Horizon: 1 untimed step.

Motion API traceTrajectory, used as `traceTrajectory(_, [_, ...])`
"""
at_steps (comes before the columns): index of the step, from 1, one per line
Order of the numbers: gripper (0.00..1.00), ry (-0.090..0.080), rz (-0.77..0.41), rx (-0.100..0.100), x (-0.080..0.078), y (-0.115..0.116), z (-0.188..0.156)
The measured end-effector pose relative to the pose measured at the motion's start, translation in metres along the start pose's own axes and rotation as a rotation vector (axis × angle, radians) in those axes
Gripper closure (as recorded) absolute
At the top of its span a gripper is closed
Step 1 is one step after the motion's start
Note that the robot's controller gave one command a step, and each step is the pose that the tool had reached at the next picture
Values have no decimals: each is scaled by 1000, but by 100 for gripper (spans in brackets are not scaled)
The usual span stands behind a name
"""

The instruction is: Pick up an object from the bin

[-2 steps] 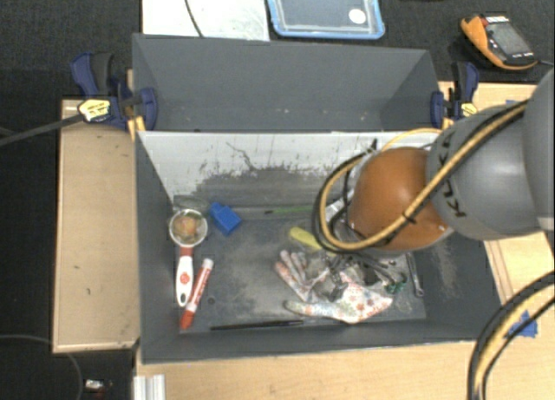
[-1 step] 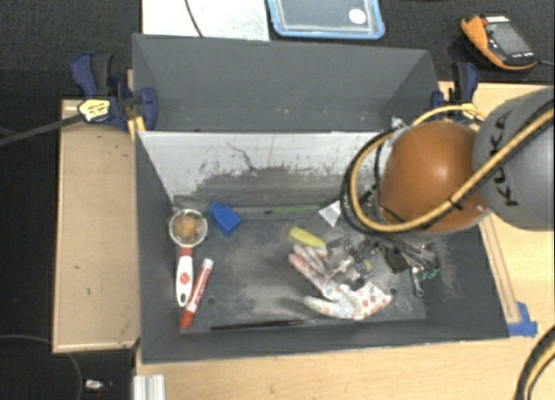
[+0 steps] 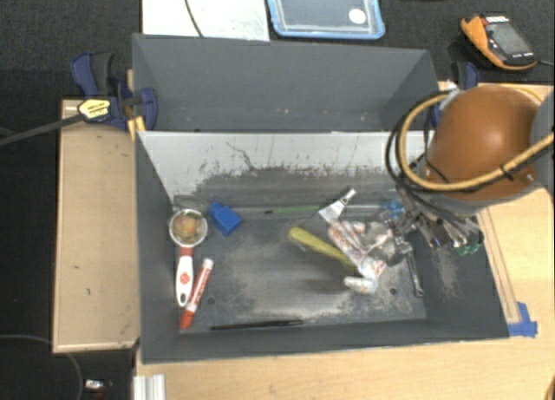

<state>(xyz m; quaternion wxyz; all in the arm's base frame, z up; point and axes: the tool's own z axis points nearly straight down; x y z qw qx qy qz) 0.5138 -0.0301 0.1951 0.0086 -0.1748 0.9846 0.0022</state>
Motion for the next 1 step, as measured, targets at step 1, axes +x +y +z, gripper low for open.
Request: traceTrajectory(1, [100,2,-56,-1,-3,-1,-6])
